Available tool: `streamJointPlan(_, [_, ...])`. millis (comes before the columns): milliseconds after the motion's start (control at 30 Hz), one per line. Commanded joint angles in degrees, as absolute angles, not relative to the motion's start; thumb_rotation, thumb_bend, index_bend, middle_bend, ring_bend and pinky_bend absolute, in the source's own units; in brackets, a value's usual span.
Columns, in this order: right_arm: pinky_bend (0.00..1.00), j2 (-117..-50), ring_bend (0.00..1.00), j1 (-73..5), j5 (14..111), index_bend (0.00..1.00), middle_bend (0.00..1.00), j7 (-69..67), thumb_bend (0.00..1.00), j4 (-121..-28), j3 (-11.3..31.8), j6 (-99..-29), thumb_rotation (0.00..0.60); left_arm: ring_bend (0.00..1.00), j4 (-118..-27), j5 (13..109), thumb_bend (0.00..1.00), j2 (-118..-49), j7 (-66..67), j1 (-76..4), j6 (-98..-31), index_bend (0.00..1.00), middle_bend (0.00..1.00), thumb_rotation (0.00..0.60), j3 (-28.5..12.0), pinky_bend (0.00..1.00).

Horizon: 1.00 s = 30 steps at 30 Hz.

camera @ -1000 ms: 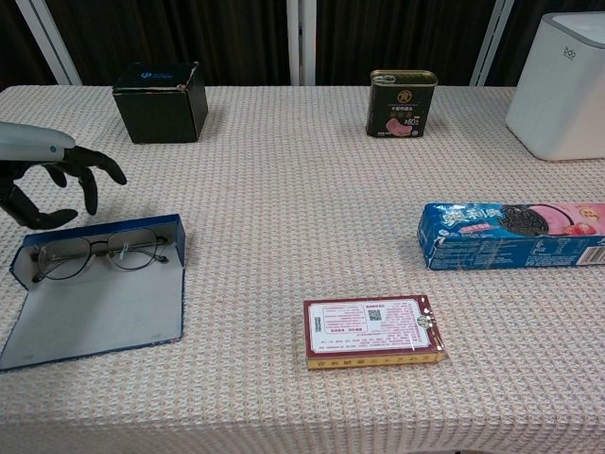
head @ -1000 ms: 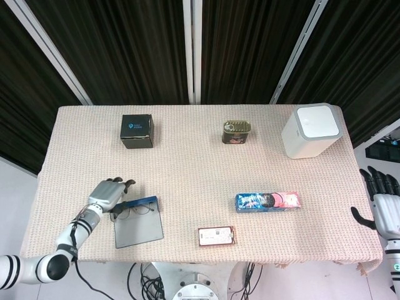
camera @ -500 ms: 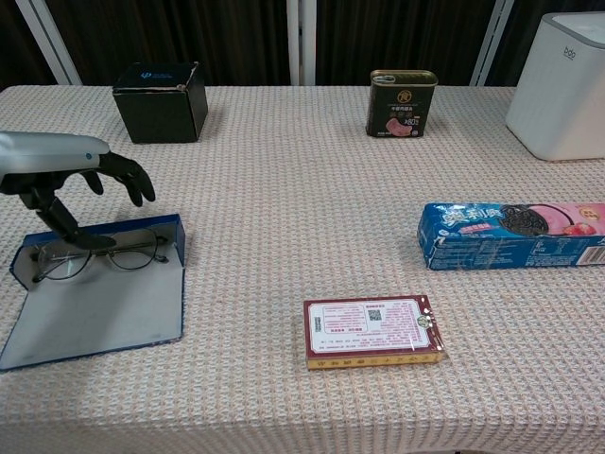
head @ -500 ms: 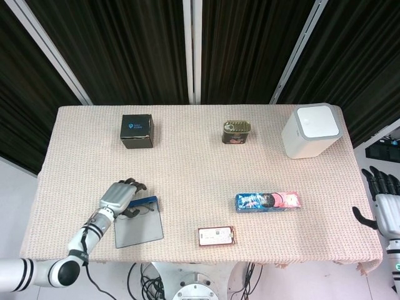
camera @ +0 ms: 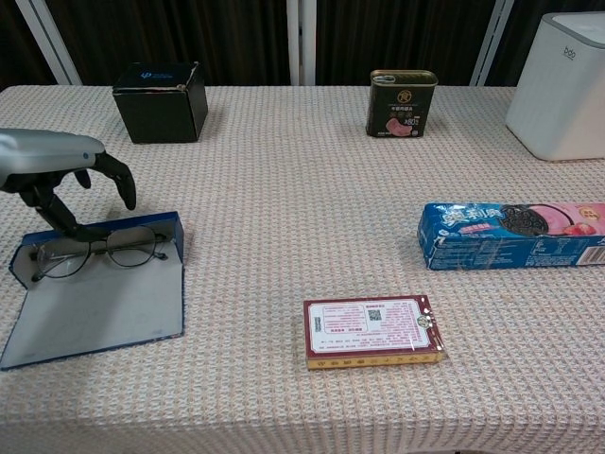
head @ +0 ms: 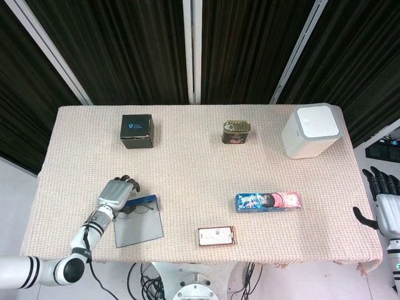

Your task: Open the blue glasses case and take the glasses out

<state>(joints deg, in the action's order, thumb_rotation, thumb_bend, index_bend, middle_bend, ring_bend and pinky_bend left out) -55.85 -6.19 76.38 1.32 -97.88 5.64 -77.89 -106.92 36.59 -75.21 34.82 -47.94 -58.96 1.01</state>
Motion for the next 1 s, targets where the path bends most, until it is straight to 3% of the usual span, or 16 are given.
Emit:
streamJointPlan(33, [0.0,-55.8,0.0,-6.2,76.4,0.0,0.0,1.4,0.24,-98.0,5.6,-78.0,0.6,0.11,-107.2,35.6,0.35,-75.2,35.4,-48.0,-59.1,0.35,0.21,0.548,1.2,0.23])
streamJointPlan(867, [0.0,-55.8,0.0,-6.3,76.0,0.0,0.0,1.5,0.24,-98.0,5.7,-77.6,0.6,0.11,-106.3,34.2,0.4,-75.4,34.2,-47.9,-58.1,0.5,0.21,0.545,0.4,0.23])
streamJointPlan(1000, [0.0,-55.9,0.0,-6.3,76.1,0.0,0.0,1.2,0.24,-97.8,5.7,-77.6,0.6,0.11,-106.2,34.5,0.4,-75.7,34.5,-47.8,-58.9,0.53,0.22,0.581,0.4,0.23])
